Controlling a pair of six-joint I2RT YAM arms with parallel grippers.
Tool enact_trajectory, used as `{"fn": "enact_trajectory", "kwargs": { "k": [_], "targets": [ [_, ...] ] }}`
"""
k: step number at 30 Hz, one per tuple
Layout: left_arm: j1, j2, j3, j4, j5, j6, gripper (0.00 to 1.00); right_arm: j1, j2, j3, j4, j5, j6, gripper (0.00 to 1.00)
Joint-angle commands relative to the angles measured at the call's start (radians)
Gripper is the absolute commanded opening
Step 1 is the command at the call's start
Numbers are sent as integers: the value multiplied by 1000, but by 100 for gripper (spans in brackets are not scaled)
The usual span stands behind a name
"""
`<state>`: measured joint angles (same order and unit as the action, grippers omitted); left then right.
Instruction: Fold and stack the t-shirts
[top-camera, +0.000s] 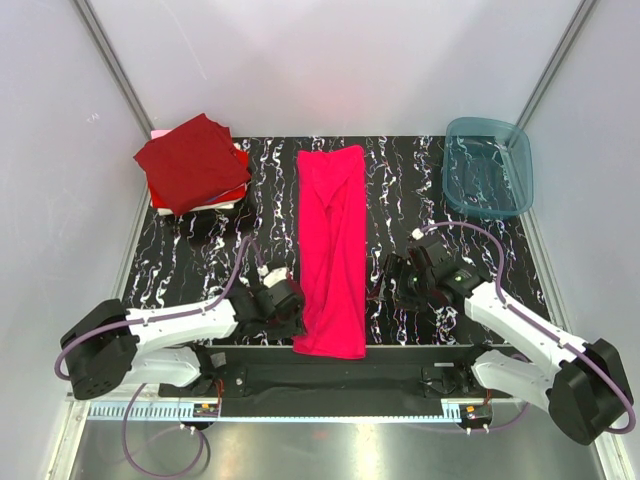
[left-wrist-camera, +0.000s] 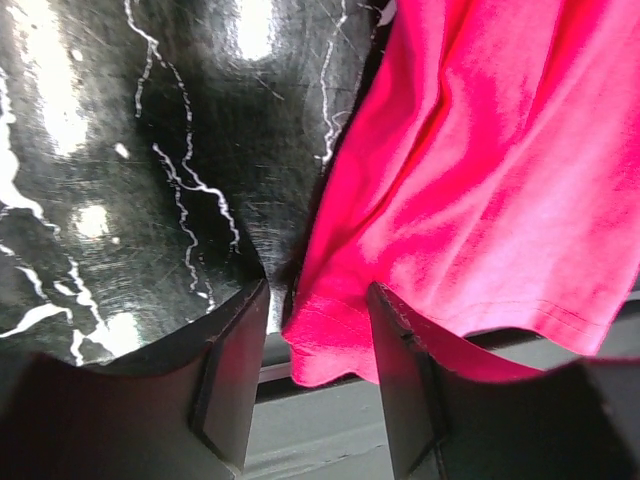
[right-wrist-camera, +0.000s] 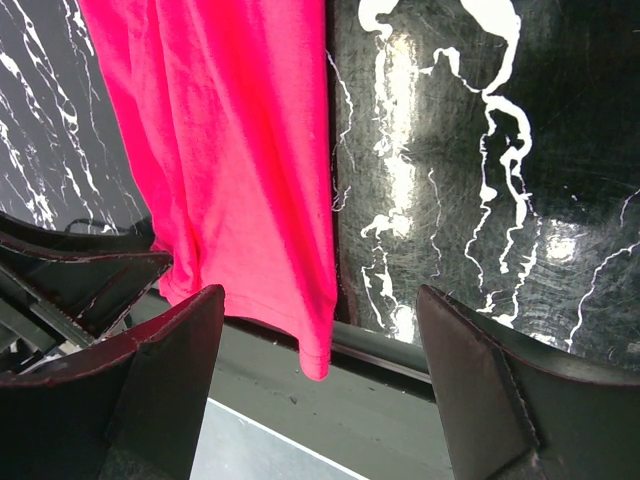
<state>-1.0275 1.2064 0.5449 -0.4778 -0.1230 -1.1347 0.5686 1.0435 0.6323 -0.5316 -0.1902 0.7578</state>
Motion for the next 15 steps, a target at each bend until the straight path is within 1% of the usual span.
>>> {"fn": "enact_trajectory", "kwargs": {
  "k": [1, 4, 5, 8, 11, 12, 15],
  "targets": [
    [3, -16, -33, 56, 29, -20, 49, -3, -23, -13, 35, 35, 6, 84],
    [4, -4, -31, 59, 33, -16, 42, -1, -25, -20, 38, 37, 8, 84],
    [4, -2, -28, 58, 33, -16, 38, -1, -23, -22, 38, 38, 6, 84],
    [4, -1, -26, 53, 29, -17, 35, -1, -25, -28, 41, 40, 8, 84],
    [4, -4, -14, 22, 11, -22, 29, -1, -17, -32, 50, 38, 8, 84],
    [4, -5, -4, 10, -1, -22, 24, -1, -16, -34, 53, 38, 8, 84],
    [4, -21, 24, -54, -32, -25, 14, -3, -4, -43, 67, 35, 12, 84]
  ]
}}
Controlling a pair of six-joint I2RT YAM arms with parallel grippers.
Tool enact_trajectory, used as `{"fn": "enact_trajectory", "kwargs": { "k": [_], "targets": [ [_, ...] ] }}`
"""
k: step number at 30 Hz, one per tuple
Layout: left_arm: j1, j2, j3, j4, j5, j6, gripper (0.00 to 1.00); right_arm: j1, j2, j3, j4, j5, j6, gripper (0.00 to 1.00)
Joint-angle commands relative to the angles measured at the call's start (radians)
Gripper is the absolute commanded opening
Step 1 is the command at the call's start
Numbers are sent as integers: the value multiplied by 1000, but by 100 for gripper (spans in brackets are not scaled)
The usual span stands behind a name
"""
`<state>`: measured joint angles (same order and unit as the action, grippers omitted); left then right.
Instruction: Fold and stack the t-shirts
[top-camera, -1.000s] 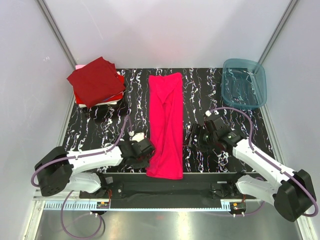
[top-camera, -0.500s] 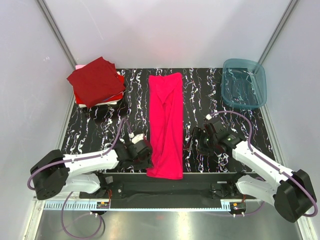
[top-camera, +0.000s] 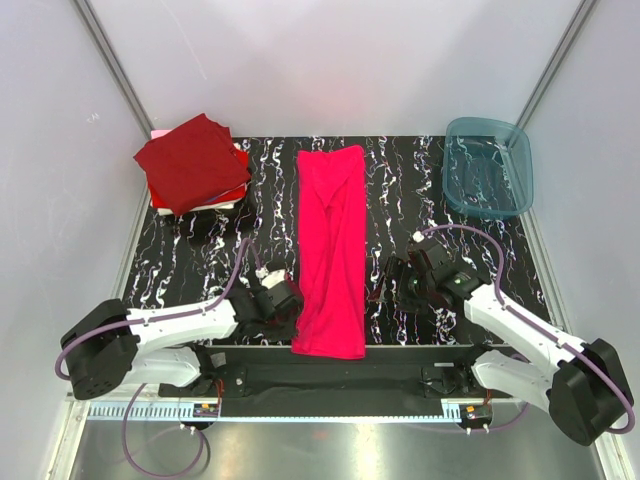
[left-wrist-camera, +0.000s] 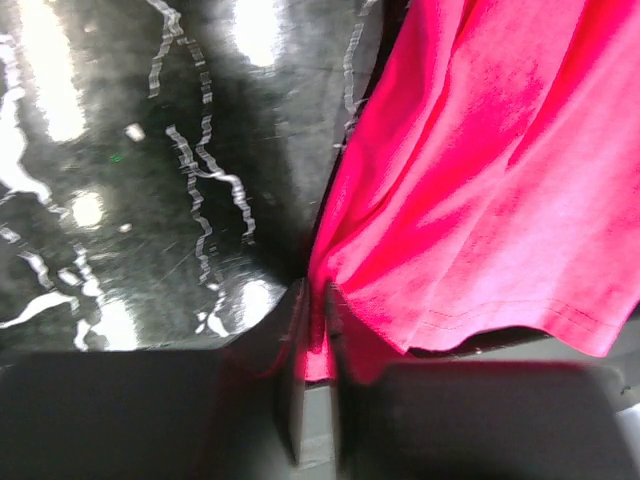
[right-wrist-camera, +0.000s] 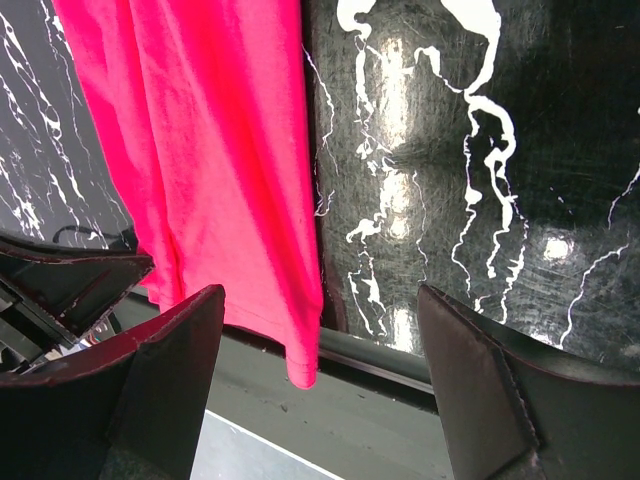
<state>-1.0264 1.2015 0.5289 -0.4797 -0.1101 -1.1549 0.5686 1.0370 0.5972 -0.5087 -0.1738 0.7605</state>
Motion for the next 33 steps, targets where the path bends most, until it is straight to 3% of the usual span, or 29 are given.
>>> {"fn": "enact_trajectory", "kwargs": {
  "k": [1, 2, 10, 17, 25, 29, 33],
  "targets": [
    [3, -26, 48, -88, -52, -5, 5, -1, 5, -11, 45, 19, 11, 84],
    [3, -34, 55, -106, -60, -2, 0, -1, 9, -16, 55, 19, 11, 84],
    [0, -141, 163, -322, -145, -5, 0, -1, 43, -43, 99, 17, 19, 84],
    [-1, -194, 177, -398, -175, -22, 0, 0, 97, -43, 119, 13, 20, 84],
    [-1, -178, 103, -349, -161, -35, 9, -1, 73, -53, 127, -4, 17, 83],
    [-1, -149, 94, -338, -164, -31, 19, -1, 103, -47, 134, -13, 13, 83],
    [-1, -128, 97, -353, -180, -29, 20, 1, 106, -48, 137, -13, 13, 83]
  ]
}}
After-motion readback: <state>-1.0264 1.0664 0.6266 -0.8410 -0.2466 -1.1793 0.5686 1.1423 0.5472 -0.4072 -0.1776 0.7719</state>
